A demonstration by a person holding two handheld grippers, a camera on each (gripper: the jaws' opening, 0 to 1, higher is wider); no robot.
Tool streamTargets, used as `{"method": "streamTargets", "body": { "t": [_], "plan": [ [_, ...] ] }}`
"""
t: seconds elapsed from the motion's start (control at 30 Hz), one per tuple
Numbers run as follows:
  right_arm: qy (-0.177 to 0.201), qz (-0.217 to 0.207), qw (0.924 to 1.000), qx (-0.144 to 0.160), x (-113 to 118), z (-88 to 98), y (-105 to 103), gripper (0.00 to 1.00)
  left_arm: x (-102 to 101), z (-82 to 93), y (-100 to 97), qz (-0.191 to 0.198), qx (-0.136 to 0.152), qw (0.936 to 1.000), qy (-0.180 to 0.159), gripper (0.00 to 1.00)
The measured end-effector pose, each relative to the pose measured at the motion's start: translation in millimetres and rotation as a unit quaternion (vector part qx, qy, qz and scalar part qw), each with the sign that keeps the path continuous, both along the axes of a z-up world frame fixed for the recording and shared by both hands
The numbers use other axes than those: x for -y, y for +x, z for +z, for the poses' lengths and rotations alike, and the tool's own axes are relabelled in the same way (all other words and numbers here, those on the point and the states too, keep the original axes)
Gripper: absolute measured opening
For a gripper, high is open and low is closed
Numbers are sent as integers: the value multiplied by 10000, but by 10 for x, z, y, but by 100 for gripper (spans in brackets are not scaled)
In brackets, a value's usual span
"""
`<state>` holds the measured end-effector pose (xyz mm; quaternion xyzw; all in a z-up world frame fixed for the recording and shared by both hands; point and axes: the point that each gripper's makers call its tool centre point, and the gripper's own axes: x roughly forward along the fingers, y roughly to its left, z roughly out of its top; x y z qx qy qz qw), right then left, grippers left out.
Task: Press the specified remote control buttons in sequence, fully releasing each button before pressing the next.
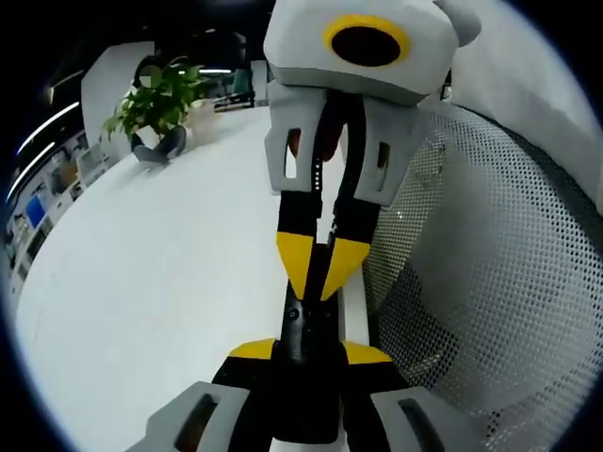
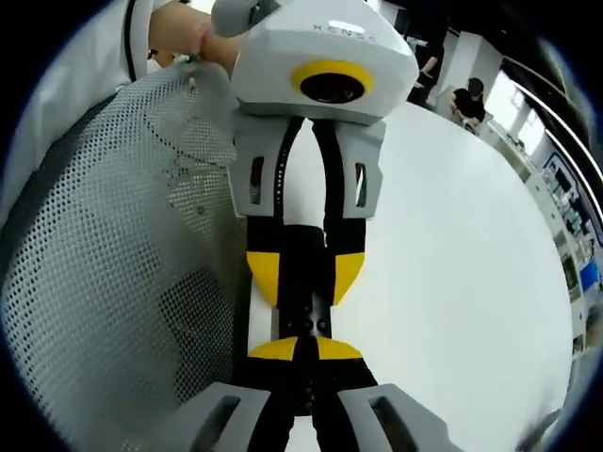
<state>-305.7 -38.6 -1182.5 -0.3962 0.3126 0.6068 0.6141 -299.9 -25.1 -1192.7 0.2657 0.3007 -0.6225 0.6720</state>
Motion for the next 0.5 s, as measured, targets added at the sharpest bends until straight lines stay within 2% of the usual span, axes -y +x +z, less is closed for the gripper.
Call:
{"method": "streamTargets", "body": {
  "t": [0.27, 0.4, 0.5],
  "plan": [
    [27, -160, 9999, 9, -1, -4, 40, 0, -9, 2, 2, 23, -14, 10000, -29, 24],
    [-60, -144, 9998, -150, -10, -19, 48, 0, -7, 1, 2, 12, -7, 10000, -9, 24],
    [7, -234, 9995, -225, -4, -22, 48, 0, -6, 1, 3, 13, -11, 10000, -6, 24]
  ]
}}
